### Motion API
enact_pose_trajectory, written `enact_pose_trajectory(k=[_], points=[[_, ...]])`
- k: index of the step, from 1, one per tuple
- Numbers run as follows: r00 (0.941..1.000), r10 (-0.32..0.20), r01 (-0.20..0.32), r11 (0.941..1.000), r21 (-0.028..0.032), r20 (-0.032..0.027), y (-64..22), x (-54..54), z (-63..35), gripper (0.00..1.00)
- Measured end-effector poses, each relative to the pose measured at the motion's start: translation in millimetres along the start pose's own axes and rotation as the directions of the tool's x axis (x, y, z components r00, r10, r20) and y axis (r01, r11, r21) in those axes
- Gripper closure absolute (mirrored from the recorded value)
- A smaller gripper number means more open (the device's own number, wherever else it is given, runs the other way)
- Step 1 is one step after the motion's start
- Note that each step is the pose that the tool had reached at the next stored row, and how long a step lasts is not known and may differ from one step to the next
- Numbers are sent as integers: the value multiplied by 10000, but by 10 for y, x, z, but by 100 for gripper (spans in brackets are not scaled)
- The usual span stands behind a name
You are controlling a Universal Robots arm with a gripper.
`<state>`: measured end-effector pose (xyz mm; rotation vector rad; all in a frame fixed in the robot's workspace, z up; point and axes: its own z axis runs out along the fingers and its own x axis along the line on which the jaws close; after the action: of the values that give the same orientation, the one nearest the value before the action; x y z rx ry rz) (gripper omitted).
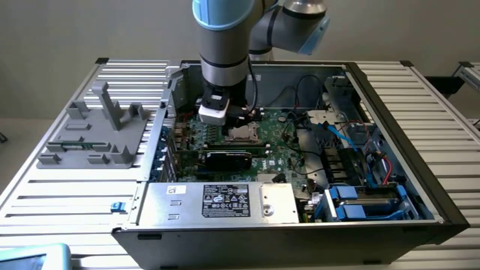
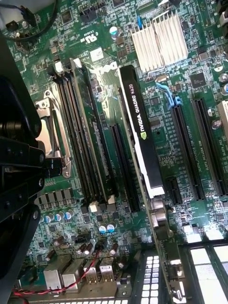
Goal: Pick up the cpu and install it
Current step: 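Install the second cpu locking lever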
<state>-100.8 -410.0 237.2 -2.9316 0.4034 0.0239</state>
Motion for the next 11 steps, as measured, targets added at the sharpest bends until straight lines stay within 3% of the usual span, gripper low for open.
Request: enact_pose_trajectory(k=[11], points=[[10000,18,-18,10000,28,71,28,-52,69,89]])
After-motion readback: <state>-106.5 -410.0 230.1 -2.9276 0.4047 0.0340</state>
